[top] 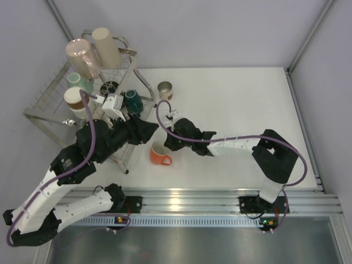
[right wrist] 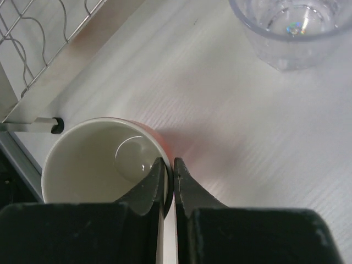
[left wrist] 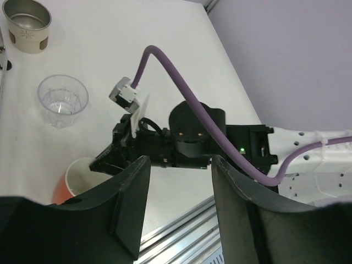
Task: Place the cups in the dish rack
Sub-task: Grab a cup with the right arm, then pass the cup from the right arm to the left
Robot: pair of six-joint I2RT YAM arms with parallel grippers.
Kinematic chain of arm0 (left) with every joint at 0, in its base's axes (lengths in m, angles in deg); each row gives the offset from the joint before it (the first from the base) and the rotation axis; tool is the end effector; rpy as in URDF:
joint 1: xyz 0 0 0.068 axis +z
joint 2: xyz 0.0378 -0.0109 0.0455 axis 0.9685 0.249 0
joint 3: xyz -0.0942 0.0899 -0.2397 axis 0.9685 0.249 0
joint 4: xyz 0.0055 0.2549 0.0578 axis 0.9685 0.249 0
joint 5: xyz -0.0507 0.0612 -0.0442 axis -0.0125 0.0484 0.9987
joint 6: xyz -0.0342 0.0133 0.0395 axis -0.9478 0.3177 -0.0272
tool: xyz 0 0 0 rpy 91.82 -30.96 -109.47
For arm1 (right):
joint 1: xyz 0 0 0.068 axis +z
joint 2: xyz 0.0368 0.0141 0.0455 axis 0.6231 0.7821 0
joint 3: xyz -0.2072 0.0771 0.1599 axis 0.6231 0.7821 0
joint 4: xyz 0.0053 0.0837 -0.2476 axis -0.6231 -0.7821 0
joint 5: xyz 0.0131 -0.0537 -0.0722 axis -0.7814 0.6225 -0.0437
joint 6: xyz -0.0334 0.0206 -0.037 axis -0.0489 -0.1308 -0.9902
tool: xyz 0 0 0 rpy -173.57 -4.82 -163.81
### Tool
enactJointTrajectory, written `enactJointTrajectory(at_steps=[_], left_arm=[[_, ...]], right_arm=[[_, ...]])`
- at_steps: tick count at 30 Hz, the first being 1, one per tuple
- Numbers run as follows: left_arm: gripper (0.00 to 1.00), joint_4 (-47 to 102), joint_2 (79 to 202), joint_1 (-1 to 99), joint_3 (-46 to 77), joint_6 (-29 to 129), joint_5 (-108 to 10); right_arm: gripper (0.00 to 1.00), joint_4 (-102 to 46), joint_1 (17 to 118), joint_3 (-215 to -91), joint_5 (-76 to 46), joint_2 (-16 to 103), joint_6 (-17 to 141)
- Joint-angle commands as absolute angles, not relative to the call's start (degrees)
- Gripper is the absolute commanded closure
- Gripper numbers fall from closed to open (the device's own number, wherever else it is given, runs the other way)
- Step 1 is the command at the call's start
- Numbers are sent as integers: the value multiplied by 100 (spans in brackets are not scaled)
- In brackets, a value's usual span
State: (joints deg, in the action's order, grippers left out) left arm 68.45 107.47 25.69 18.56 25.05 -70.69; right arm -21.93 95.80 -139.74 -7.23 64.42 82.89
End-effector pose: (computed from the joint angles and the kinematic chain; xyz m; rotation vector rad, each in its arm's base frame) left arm 0.0850 -0.0879 0.4336 0.0379 1.8526 -0.8668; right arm 0.2119 0.3293 0.2014 -0.5799 2.2163 0.8149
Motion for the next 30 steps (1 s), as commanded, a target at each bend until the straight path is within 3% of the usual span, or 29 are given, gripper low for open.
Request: enactJointTrajectory(at_steps=[1, 7, 14, 19, 23, 30], left_arm=[[46, 6502, 11103, 2583, 1823, 2654, -6793], [49, 6152, 11982, 2575, 1708, 2513, -5923], [44, 4527, 12765, 2557, 2077, 2110, -4763], [41, 2603, 13300, 2539, 2289, 1601, -4112], [40, 2090, 13994, 2539, 2035, 1459, -3769], [36, 1493, 14540, 2557, 1823, 1494, -3593]], right_arm=[[100, -1951, 9410, -13346, -438, 5530, 8461], [100, -1213, 8549, -11572, -701, 3448, 9163], [100, -922, 6355, -10541, -1307, 1137, 9839], [100, 272, 4790, -10321, -2150, 598, 10903], [100, 1493, 4155, -10461, -2740, 825, 12000], [100, 3288, 3916, -10523, -3197, 1230, 12996]])
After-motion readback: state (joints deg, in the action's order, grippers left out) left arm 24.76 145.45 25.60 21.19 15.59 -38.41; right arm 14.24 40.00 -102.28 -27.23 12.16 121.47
